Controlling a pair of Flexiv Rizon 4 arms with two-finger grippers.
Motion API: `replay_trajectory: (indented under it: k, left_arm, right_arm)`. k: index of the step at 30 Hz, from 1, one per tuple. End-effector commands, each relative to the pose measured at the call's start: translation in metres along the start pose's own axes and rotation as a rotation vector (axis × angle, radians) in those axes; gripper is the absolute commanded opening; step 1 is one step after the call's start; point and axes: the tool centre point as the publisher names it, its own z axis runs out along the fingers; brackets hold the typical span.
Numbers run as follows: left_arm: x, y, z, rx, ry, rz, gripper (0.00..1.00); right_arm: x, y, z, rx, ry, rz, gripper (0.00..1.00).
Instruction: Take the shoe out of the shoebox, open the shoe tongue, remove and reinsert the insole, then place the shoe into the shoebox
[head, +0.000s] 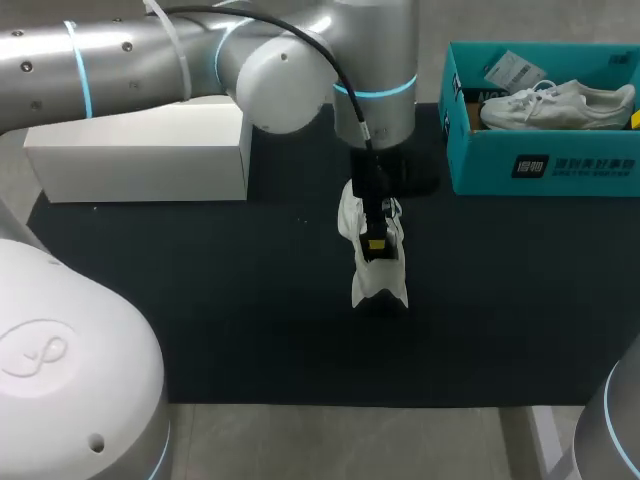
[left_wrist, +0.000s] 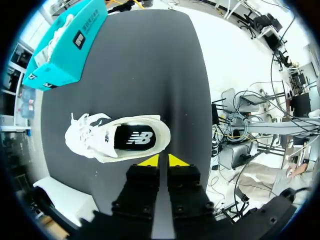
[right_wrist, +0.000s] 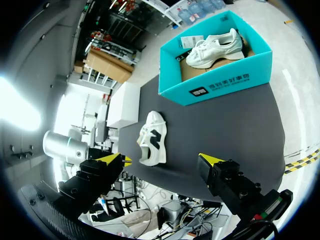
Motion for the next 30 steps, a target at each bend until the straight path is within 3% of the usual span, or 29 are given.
replay_trajectory:
  k: [1,3,9,19,30]
  left_arm:
    - [0.003,-0.009,0.004,-0.029,-0.008,0.048,0.82]
    - [0.002,-0.011,0.010,-0.032,0.010,0.094,1.00]
    - [-0.002,-0.014,0.029,-0.035,0.028,0.106,1.00]
    - [-0.003,-0.013,0.053,0.009,-0.056,0.173,1.00]
    - [-0.008,-0.011,0.078,0.036,-0.024,0.131,1.00]
  right_arm:
    - [0.000,-0.001,0.000,-0.001,-0.002,0.001,1.00]
    - [0.000,-0.001,0.000,-0.001,-0.002,0.001,1.00]
    - [0.000,-0.001,0.000,-0.001,-0.002,0.001,1.00]
    - [0.000,-0.001,0.000,-0.001,-0.002,0.001,1.00]
    - [0.000,-0.001,0.000,-0.001,-0.002,0.001,1.00]
